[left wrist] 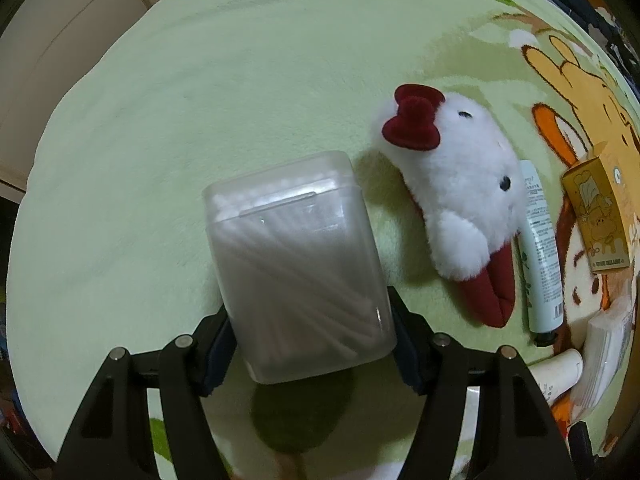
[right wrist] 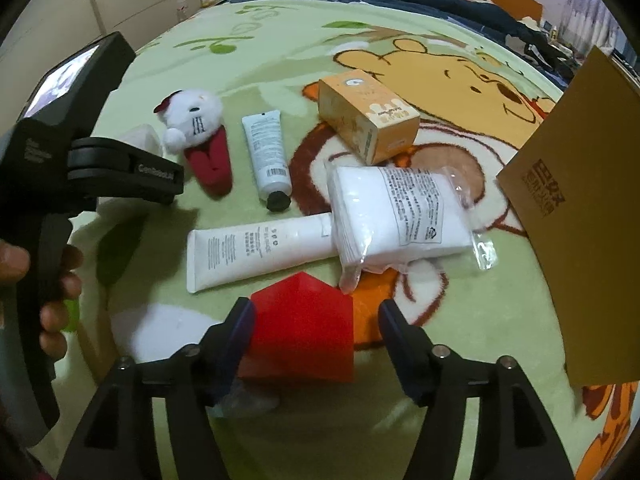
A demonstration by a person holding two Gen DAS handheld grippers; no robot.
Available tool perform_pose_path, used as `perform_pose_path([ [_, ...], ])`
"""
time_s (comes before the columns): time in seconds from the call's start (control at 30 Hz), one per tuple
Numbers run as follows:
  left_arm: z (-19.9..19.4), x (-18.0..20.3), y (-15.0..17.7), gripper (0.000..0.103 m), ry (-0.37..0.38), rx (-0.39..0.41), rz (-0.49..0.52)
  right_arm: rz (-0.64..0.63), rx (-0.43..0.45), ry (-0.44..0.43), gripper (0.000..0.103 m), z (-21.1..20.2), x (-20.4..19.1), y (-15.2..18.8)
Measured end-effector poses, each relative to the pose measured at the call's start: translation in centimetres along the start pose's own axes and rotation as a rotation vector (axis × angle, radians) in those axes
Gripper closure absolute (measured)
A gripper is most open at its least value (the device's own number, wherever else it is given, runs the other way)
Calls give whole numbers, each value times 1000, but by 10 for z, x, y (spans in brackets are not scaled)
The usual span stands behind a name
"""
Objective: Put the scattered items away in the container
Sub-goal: 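Grasp the clear plastic box with the left gripper while the right gripper grasps the red cube, then lift and carry the plastic box and red cube toward the cardboard box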
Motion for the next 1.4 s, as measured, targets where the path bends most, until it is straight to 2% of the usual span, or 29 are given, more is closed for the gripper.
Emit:
perform_pose_path([
  [0.17,0,4,3,34,2,-4,3,31,-64,-154,35,20,-11,-4],
  [0.23,0,6,4,34,2,-6,6,-9,-48,-140,35,17,-15,-8],
  [0.3,0,7,5,33,4,-7,7,-50,-3,-127,45,9,-17,-12],
  [0.33,1,8,6,33,4,-7,8,-77,9,-106,46,7,-18,-15],
  [0.57,2,10,15,33,-2,-10,8,-57,-53,-114,46,19,-19,-20],
  [0.6,1,11,16,34,-2,-10,10,-66,-52,-118,50,18,-20,-20],
  [0.63,1,13,17,34,1,-8,16,-76,-47,-130,59,15,-21,-19],
  [0.77,-4,18,25,36,-13,11,50,-62,-40,-99,62,0,-11,-13],
  [0.83,-8,21,32,36,-20,10,71,-47,-25,-56,62,-13,2,-8],
  [1.13,-30,21,82,37,-85,-17,150,4,-54,65,62,-33,58,17],
  [1.3,-51,32,104,38,-73,-35,178,8,-51,94,62,-42,68,17],
  [1.4,-70,42,110,38,-55,-17,185,12,-21,96,62,-59,71,12],
])
Point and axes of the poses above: each gripper's, at about its wrist camera, not at the fingertips, and z roughly the way its jaws point, x to its right, y to its underside, the point moved 6 cm from there along z, roughly the way its jaws point, and after that the axes turned 8 degrees about -x, right-handed, at the moved point
